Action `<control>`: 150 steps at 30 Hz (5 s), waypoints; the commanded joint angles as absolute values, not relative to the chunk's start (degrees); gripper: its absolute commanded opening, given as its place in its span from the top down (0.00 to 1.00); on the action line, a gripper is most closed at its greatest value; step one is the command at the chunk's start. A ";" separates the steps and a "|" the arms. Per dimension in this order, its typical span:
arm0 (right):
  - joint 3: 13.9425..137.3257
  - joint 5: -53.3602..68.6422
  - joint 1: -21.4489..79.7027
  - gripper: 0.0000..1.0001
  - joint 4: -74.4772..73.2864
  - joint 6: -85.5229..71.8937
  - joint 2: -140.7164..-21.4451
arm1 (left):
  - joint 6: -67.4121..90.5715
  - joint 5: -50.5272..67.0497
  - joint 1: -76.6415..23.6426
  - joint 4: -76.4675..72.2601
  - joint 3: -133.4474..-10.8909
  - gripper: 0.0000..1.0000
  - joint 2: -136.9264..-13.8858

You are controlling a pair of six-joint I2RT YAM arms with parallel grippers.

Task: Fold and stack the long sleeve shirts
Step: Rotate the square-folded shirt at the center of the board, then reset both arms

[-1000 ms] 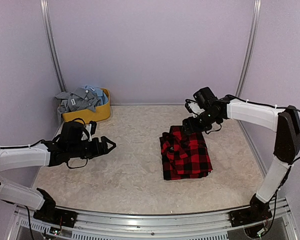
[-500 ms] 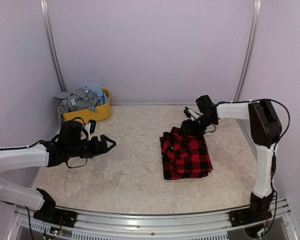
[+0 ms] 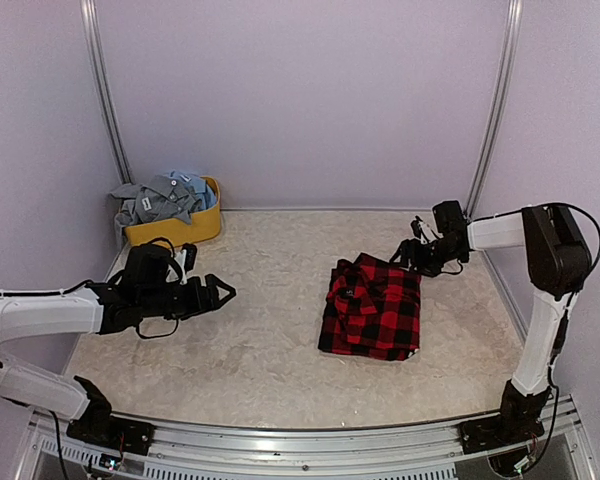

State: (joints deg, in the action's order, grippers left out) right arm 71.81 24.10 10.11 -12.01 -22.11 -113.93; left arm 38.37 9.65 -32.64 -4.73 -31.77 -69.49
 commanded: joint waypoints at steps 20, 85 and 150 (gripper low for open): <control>69.93 27.90 8.88 0.14 -7.00 -13.95 -113.58 | 47.88 13.24 -58.15 -27.73 -49.29 0.17 -105.91; 29.61 10.03 19.59 0.16 -11.15 -34.27 -70.86 | 44.51 10.54 -48.95 -19.28 -58.64 0.18 -111.05; 55.19 6.07 15.37 0.01 -13.19 -5.02 -57.32 | 12.09 -25.47 -31.92 11.42 -50.68 0.01 -48.36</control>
